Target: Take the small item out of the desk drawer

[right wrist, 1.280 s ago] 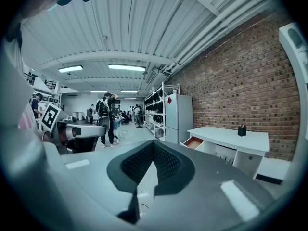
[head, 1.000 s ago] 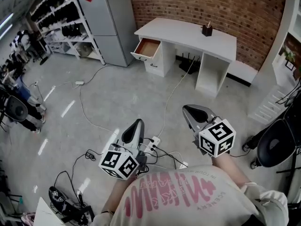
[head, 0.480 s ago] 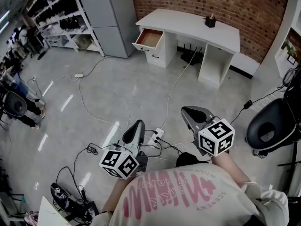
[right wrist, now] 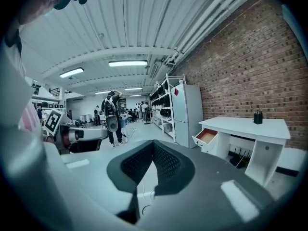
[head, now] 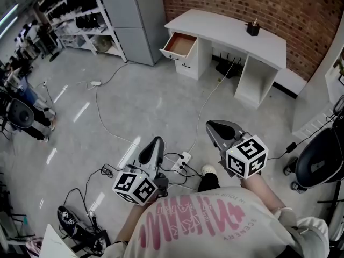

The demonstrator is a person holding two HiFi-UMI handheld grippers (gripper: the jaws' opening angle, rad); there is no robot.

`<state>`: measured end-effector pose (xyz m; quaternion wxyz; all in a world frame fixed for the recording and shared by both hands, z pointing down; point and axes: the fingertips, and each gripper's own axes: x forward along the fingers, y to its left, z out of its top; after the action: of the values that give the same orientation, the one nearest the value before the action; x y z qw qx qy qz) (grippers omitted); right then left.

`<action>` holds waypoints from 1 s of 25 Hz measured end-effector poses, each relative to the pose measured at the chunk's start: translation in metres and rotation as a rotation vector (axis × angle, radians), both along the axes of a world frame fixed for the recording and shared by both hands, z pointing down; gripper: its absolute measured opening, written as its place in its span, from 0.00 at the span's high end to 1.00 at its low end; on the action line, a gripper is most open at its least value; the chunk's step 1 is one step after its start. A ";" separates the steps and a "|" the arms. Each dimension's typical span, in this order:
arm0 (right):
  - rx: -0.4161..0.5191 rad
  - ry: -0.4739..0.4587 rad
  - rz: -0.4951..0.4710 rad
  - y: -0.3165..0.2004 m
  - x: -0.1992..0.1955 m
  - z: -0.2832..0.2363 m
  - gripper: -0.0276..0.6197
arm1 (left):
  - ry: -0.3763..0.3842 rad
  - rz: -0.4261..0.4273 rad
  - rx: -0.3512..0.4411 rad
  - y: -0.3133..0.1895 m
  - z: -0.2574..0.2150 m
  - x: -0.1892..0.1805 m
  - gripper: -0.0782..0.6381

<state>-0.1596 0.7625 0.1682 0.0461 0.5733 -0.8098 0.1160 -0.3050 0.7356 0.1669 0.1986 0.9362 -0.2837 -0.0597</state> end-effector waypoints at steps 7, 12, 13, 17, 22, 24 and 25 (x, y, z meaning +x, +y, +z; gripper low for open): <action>0.011 -0.022 -0.026 -0.076 0.059 -0.007 0.94 | -0.017 -0.016 -0.003 -0.064 -0.002 0.057 0.88; 0.027 -0.042 -0.049 -0.126 0.105 -0.013 0.94 | -0.013 -0.056 0.010 -0.112 -0.006 0.098 0.89; 0.026 -0.042 -0.053 -0.134 0.114 -0.013 0.94 | -0.009 -0.069 0.008 -0.121 -0.005 0.105 0.89; 0.017 -0.057 -0.067 -0.161 0.144 -0.011 0.94 | 0.005 -0.078 -0.006 -0.147 -0.004 0.134 0.89; 0.022 -0.058 -0.080 -0.187 0.178 -0.009 0.94 | 0.008 -0.080 0.004 -0.172 -0.003 0.170 0.89; 0.021 -0.058 -0.082 -0.194 0.192 -0.008 0.94 | 0.006 -0.080 0.007 -0.178 -0.002 0.184 0.89; 0.020 -0.058 -0.083 -0.197 0.198 -0.007 0.94 | 0.006 -0.081 0.008 -0.180 -0.001 0.190 0.89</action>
<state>0.0383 0.5651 0.1613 0.0214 0.5359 -0.8351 0.1224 -0.1149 0.5555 0.1657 0.1929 0.9246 -0.3204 -0.0716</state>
